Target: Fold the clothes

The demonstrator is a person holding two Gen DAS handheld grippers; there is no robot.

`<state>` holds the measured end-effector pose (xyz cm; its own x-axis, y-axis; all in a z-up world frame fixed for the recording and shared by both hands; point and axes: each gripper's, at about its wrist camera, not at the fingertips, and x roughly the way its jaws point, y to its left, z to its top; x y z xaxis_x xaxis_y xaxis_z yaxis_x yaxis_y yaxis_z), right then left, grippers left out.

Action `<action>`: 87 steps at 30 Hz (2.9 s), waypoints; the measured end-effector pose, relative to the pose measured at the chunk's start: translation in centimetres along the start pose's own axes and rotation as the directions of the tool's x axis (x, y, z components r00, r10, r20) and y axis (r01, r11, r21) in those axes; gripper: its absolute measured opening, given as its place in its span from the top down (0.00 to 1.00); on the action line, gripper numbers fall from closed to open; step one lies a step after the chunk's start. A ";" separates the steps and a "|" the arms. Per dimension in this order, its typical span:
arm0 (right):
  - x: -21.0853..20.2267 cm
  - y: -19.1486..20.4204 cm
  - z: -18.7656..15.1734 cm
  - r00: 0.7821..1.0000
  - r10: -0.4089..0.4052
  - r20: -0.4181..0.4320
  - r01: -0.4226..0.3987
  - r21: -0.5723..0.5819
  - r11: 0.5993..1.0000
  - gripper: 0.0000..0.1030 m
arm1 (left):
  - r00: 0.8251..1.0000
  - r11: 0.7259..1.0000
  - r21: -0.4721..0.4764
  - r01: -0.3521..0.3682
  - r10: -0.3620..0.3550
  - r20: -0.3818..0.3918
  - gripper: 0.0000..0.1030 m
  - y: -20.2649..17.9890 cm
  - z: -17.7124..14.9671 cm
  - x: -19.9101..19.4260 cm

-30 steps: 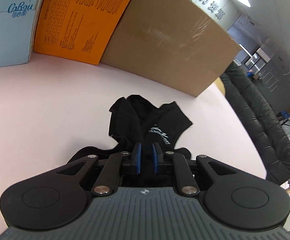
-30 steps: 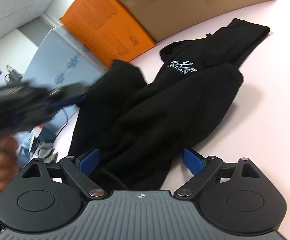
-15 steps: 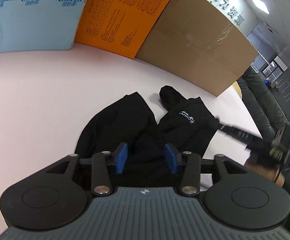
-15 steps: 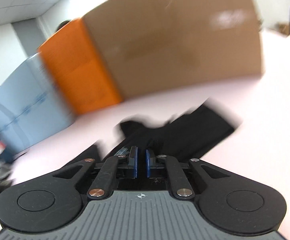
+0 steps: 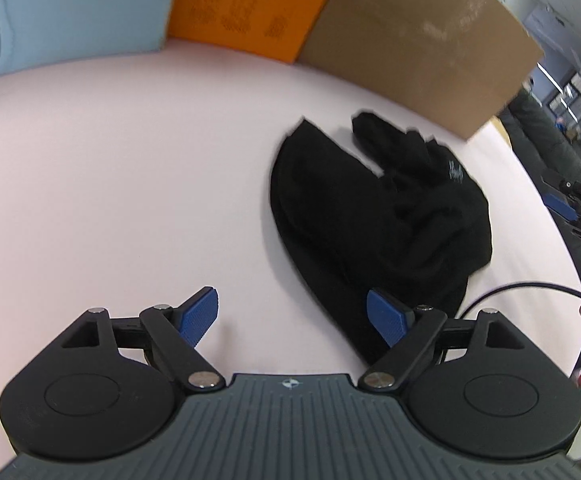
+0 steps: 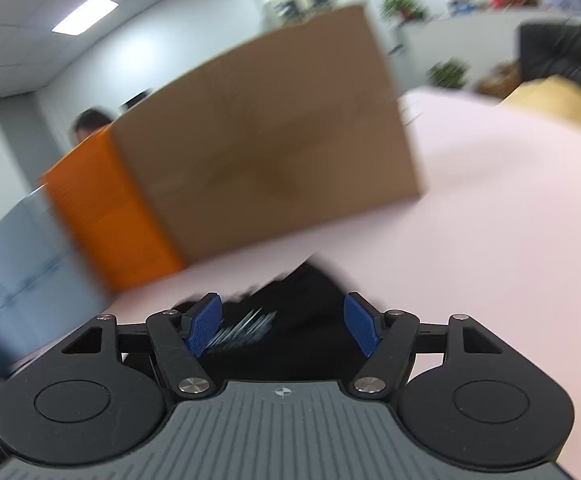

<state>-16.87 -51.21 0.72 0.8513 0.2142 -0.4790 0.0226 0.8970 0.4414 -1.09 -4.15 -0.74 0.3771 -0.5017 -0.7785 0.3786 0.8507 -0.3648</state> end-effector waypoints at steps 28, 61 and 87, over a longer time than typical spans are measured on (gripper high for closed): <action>-1.1 7.6 -2.5 0.977 -0.212 -0.004 0.162 -0.632 0.758 0.86 | 0.982 0.994 -0.014 -0.107 0.108 0.158 0.19 3.3 1.2 -5.7; -6.2 -7.7 -8.8 0.996 -0.082 -0.031 0.088 0.383 0.920 0.15 | 0.989 0.993 0.109 0.037 -0.052 0.138 0.85 -7.3 0.6 2.9; -5.2 -8.8 12.6 0.980 -0.069 0.186 0.030 0.204 0.979 0.07 | 0.649 0.839 0.132 -0.529 0.300 0.699 0.41 -4.1 21.4 -25.1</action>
<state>-14.88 -65.08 8.89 0.9302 0.0765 -0.3591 0.1546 0.8055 0.5721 5.98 1.57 31.25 0.9491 -0.1807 -0.2581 0.2294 0.9579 0.1729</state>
